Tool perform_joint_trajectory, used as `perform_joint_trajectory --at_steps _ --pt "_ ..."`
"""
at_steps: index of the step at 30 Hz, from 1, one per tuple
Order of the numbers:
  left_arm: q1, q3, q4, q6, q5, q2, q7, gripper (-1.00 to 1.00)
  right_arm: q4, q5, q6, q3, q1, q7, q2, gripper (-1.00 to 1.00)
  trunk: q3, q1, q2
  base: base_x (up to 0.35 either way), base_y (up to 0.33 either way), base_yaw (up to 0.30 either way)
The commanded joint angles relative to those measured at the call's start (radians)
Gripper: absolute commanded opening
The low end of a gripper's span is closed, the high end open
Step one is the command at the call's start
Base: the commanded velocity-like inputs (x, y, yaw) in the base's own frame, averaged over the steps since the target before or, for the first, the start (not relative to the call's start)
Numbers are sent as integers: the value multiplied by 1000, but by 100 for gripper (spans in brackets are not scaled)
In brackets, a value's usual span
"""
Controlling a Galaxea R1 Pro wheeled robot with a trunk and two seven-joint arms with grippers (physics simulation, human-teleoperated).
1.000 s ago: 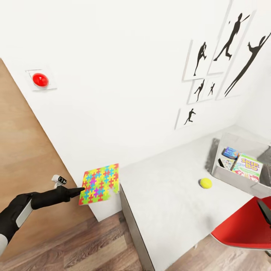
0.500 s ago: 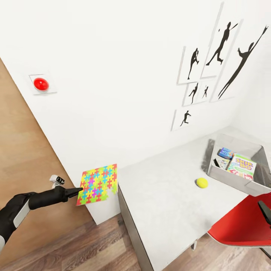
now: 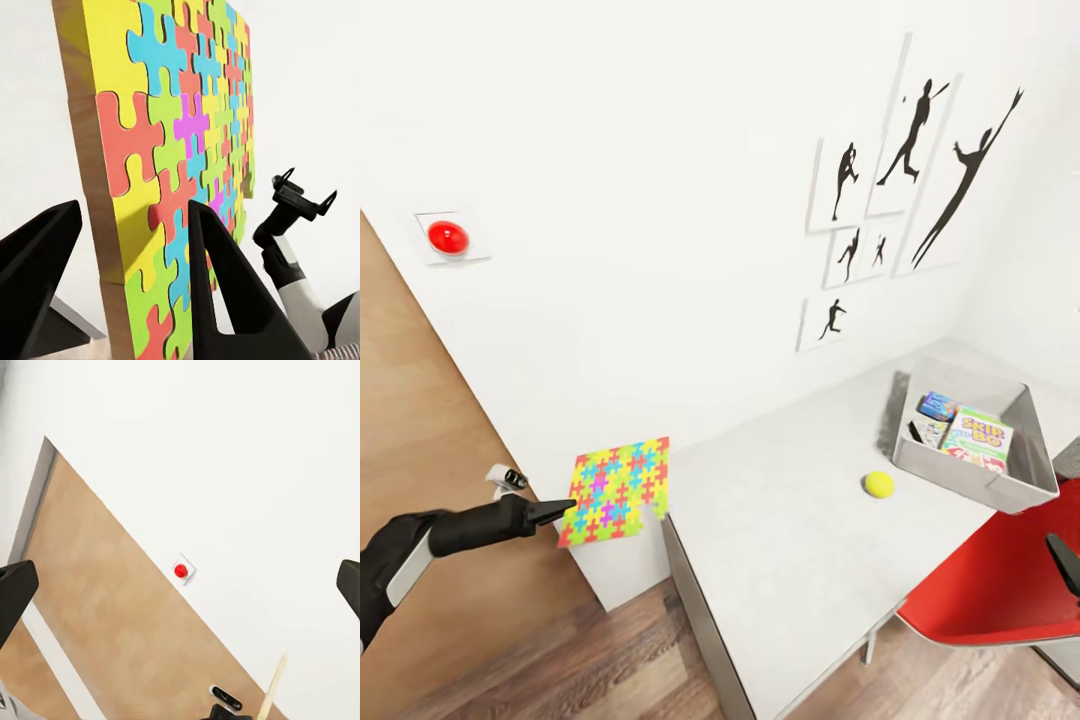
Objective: Put all the toys in the child's room - the three board games (two on the bed and one on the table), the two jigsaw puzzles on the table, and the tennis ball on the table - inside the toy box on the table in the child's room.
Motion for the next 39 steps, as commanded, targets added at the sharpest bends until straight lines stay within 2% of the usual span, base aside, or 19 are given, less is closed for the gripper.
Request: perform_joint_trajectory --at_steps 1,7,13,16,19,23,30,34,39 --pt "0 -5 0 11 5 3 -3 -100 -1 -4 10 1 1 0 0 100 0 1 -2 0 0 -116" --pt "2 -5 -7 11 6 7 -3 -100 -1 -4 11 7 -5 -1 -3 100 10 1 -2 0 0 -116" --pt "9 -5 -41 13 7 8 -3 -100 -1 25 21 4 -4 -4 -4 100 20 1 -2 0 0 -116" --pt "14 -5 -49 15 7 8 -3 -100 0 30 21 3 15 2 -1 100 25 1 -2 0 0 -116" --pt "16 -5 -54 16 8 9 -3 -100 0 34 13 0 82 42 -2 100 30 1 -2 0 0 -116" --pt "18 -5 -66 17 10 22 -3 -100 0 36 10 -33 122 63 -1 100 36 1 -2 0 0 -116" --pt "21 -5 -77 17 14 34 -3 -100 1 47 9 -63 130 68 1 100 48 1 -2 0 0 -116" --pt "44 -4 -123 18 16 47 -3 -100 1 48 9 -89 132 69 2 100 54 1 -2 0 0 -116" --pt "70 -4 -180 24 18 63 -3 -100 1 48 9 -99 133 69 2 100 62 1 -2 0 0 -116"
